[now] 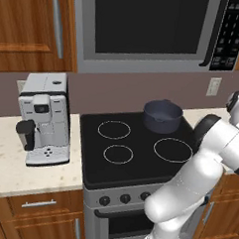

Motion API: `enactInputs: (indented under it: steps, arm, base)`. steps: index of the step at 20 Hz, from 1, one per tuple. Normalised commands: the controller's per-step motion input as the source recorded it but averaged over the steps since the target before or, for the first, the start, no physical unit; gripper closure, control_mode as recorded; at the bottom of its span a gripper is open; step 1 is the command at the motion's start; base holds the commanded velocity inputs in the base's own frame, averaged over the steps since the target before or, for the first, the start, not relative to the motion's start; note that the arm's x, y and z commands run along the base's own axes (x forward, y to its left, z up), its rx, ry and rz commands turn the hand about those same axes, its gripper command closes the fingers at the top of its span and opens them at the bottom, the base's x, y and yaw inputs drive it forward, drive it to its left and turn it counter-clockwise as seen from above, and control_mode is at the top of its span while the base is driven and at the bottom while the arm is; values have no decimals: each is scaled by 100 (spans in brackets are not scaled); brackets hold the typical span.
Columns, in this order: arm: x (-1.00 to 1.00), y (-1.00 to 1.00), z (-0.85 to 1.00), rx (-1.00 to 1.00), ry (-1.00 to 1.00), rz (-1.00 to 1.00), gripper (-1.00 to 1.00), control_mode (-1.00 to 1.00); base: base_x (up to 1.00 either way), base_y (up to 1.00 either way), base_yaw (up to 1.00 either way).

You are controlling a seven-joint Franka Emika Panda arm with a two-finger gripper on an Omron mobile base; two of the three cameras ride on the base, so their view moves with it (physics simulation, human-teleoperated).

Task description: Pick the kettle from the counter and place it on a stove burner. Then turn the burner on.

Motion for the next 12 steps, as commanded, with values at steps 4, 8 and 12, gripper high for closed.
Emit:
enactInputs:
  steps: [4,8,12]
  arm:
    - [17,-20,-13,0,0,0,-100,-100]
    - [26,-14,-20,0,0,0,-100,-100]
    - [33,-8,-27,6,0,0,-100,-100]
  base:
    - [0,0,0]
    - [0,0,0]
    - [0,0,0]
